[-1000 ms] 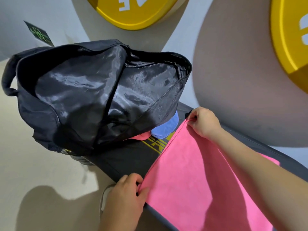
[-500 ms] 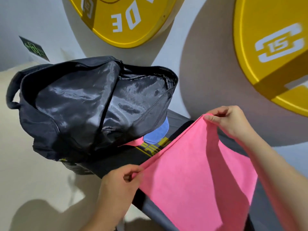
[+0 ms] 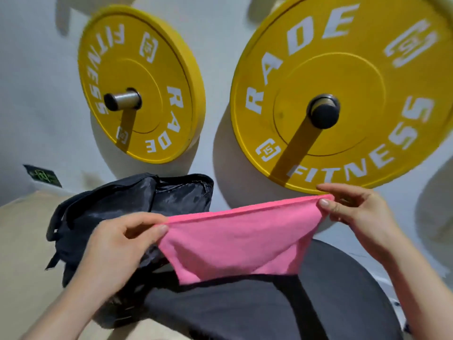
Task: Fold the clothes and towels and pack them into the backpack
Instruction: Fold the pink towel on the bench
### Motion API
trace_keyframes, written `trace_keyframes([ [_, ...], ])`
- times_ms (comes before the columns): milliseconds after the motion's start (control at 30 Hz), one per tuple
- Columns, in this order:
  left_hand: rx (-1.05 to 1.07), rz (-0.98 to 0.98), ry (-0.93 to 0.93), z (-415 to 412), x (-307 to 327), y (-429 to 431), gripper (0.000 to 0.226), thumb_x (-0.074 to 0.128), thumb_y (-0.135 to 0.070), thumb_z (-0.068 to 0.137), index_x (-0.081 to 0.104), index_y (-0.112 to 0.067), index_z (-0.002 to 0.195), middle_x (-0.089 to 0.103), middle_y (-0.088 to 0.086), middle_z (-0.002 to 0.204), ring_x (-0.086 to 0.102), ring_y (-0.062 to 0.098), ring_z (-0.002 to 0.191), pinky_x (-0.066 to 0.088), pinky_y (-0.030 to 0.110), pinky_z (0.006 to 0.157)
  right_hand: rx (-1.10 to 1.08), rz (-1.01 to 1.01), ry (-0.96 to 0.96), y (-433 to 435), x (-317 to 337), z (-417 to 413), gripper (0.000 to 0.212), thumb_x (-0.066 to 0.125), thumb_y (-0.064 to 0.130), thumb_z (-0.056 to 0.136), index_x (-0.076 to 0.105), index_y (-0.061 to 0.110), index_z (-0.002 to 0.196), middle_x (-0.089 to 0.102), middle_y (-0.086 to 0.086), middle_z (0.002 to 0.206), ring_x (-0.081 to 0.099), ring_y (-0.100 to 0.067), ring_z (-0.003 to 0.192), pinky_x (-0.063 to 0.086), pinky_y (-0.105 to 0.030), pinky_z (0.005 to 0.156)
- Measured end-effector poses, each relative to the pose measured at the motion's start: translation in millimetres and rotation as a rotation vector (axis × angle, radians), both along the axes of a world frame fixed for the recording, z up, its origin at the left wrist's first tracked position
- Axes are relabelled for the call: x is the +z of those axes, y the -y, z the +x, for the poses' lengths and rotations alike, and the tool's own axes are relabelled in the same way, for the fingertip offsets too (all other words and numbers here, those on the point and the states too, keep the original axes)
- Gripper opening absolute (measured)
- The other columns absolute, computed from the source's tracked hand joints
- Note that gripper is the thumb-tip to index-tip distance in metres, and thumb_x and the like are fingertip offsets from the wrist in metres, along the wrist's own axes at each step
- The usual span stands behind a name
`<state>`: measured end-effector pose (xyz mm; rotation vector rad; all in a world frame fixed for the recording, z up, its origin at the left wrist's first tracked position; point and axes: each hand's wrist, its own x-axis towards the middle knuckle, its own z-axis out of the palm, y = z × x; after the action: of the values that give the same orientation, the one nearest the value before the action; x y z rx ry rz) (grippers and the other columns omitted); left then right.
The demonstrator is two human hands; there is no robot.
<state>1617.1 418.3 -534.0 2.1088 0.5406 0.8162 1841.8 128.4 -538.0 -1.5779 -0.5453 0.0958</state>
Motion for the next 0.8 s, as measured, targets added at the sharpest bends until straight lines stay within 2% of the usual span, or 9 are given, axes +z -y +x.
trace_keyframes([
  [67,-0.03,-0.022,0.05,-10.7,20.0,7.1,0.031,0.077,-0.002,0.072,0.075,-0.033,0.07,0.072,-0.009,0.07,0.063,-0.002,0.062,0.048,0.008,0.065,-0.011,-0.06,0.04,14.2,15.5,-23.3,0.043,0.087,0.053,0.049,0.079,0.022,0.078,0.069,-0.004,0.066,0.056,-0.009,0.057,0.05,-0.017,0.054],
  [133,-0.06,-0.076,0.079,-21.8,38.0,14.6,0.033,0.076,0.003,0.072,0.076,-0.03,0.07,0.073,-0.007,0.069,0.061,-0.005,0.059,0.046,0.004,0.061,0.039,-0.063,0.014,28.3,30.6,-45.6,0.003,0.078,0.014,0.074,0.076,0.012,0.074,0.065,-0.004,0.06,0.054,-0.009,0.052,0.047,-0.016,0.05],
  [200,-0.087,-0.079,0.065,-32.8,51.8,21.7,0.038,0.073,0.004,0.074,0.077,-0.034,0.074,0.073,-0.012,0.07,0.062,-0.008,0.061,0.045,0.001,0.061,0.042,-0.119,0.024,44.1,38.9,-60.2,0.008,0.067,-0.001,0.082,0.072,0.003,0.078,0.061,-0.005,0.06,0.05,-0.009,0.05,0.043,-0.016,0.047],
  [333,-0.142,0.01,-0.009,-40.8,66.9,39.5,0.031,0.07,0.001,0.078,0.077,-0.029,0.073,0.071,-0.021,0.068,0.061,-0.013,0.062,0.043,-0.001,0.06,0.088,-0.261,0.025,76.4,54.0,-73.1,0.007,0.068,0.012,0.08,0.072,0.007,0.078,0.061,-0.008,0.065,0.049,-0.01,0.056,0.038,-0.018,0.044],
  [500,-0.245,0.026,-0.193,-3.5,46.3,30.0,0.018,0.076,-0.007,0.075,0.077,-0.025,0.073,0.073,-0.011,0.069,0.063,-0.004,0.061,0.047,0.007,0.06,0.15,-0.44,-0.138,94.4,33.1,-54.0,0.01,0.065,0.012,0.084,0.07,0.004,0.08,0.058,-0.011,0.062,0.049,-0.014,0.054,0.031,-0.016,0.04],
  [567,-0.293,0.08,-0.325,25.6,18.0,20.5,0.016,0.077,-0.009,0.076,0.076,-0.025,0.072,0.071,-0.007,0.065,0.06,0.0,0.056,0.047,0.016,0.061,0.162,-0.537,-0.245,88.0,3.3,-36.4,0.01,0.065,0.009,0.086,0.071,0.002,0.082,0.06,-0.009,0.063,0.049,-0.012,0.053,0.032,-0.014,0.04],
  [667,-0.305,0.207,-0.524,72.1,-44.8,10.5,0.014,0.077,-0.012,0.076,0.073,-0.024,0.071,0.065,-0.015,0.055,0.053,-0.003,0.049,0.04,0.011,0.054,0.11,-0.673,-0.297,70.4,-62.4,-8.8,0.014,0.065,0.002,0.087,0.071,-0.001,0.075,0.064,-0.005,0.057,0.051,-0.006,0.044,0.036,-0.014,0.042],
  [733,-0.283,0.24,-0.586,107.4,-102.0,1.6,0.018,0.073,-0.009,0.076,0.068,-0.025,0.068,0.062,-0.016,0.055,0.053,-0.003,0.052,0.038,0.011,0.054,0.033,-0.754,-0.298,57.8,-124.7,17.4,0.023,0.066,0.001,0.086,0.068,0.007,0.064,0.066,-0.006,0.055,0.058,-0.014,0.05,0.048,-0.026,0.054],
  [800,-0.226,0.184,-0.596,138.8,-154.3,-6.4,0.024,0.063,-0.003,0.075,0.058,-0.023,0.063,0.06,-0.005,0.057,0.051,0.006,0.054,0.042,0.022,0.059,-0.074,-0.859,-0.272,46.6,-177.5,40.6,0.027,0.071,0.009,0.082,0.066,0.016,0.056,0.068,-0.002,0.057,0.061,-0.018,0.057,0.05,-0.033,0.065],
])
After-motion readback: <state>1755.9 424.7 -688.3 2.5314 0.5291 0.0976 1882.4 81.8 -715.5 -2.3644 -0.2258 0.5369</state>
